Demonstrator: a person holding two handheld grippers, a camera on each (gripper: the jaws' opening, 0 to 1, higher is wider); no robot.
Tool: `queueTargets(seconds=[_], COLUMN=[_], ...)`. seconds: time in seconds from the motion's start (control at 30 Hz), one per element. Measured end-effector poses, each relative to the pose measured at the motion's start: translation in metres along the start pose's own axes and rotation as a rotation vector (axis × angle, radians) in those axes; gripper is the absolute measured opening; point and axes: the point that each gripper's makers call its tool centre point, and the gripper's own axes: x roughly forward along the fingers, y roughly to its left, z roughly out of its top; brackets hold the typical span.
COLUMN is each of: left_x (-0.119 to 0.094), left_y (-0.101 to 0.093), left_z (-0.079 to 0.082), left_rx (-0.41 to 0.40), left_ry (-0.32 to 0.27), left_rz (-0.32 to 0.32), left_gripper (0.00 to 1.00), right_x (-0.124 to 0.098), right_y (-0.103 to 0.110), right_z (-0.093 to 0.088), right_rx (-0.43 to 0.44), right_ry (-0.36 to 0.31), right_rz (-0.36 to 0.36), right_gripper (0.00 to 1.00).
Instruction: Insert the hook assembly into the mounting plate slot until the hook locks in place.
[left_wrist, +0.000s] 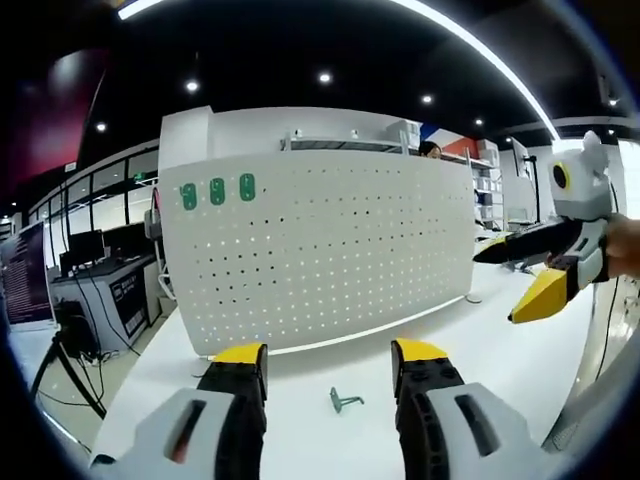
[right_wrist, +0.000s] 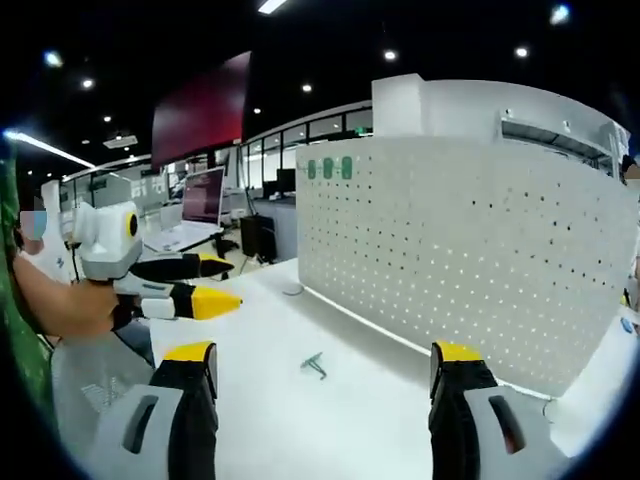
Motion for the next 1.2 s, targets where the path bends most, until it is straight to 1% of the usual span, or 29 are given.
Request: queueTargets(seconds=[0.17,0.47,0.57,0.77,0.87,0.93,1.03,1.13,1.2], left_x=[0.004,0.018,0.024,0.040,0.047,0.052,0.058,0.065,0.069], left_y=[-0.002,-0.008,-0.009,-0.011,-0.011,-0.012,-0.013,-0.013,-0.013], left_z=[-0.005,-0.023,-0.031,-0.052,-0.057,-0.063,-0.069,-0.078,-0.083], left_rx=[0.008,0.032,0.054,0.091,0.099,0.128,0.146,0.181,0.185], left_ry=[0.013,0.061,0.079,0.135,0.152,0.169,0.177,0.194,0.203], left_rz=[-0.004,-0.019,-0.021,-0.031,-0.034,-0.035,-0.035,-0.036,-0.039], left_gripper=[0.51,0.49,0.48,0.44,0.42,0.42,0.40,0.38,0.38], right_x=[0.011,0.022,0.024,0.031,0.032,0.034,0.036,0.038,0.039], right_y=[-0.003,-0.009,-0.010,-0.012,-0.012,-0.012,-0.013,-0.015,-0.016], right_z=[-0.012,-0.024,-0.026,-0.029,-0.030,-0.030,-0.032,-0.034,-0.036], right_rx=[-0.009,0.006,0.010,0.018,0.021,0.023,0.025,0.029,0.030], right_ry=[0.035,0.054,0.059,0.067,0.068,0.068,0.072,0.078,0.082], right_rz=[0.013,0.025,0.028,0.036,0.040,0.042,0.044,0.045,0.044], right_gripper=[0.88,0.88,0.88,0.88,0.88,0.88,0.88,0.88,0.87])
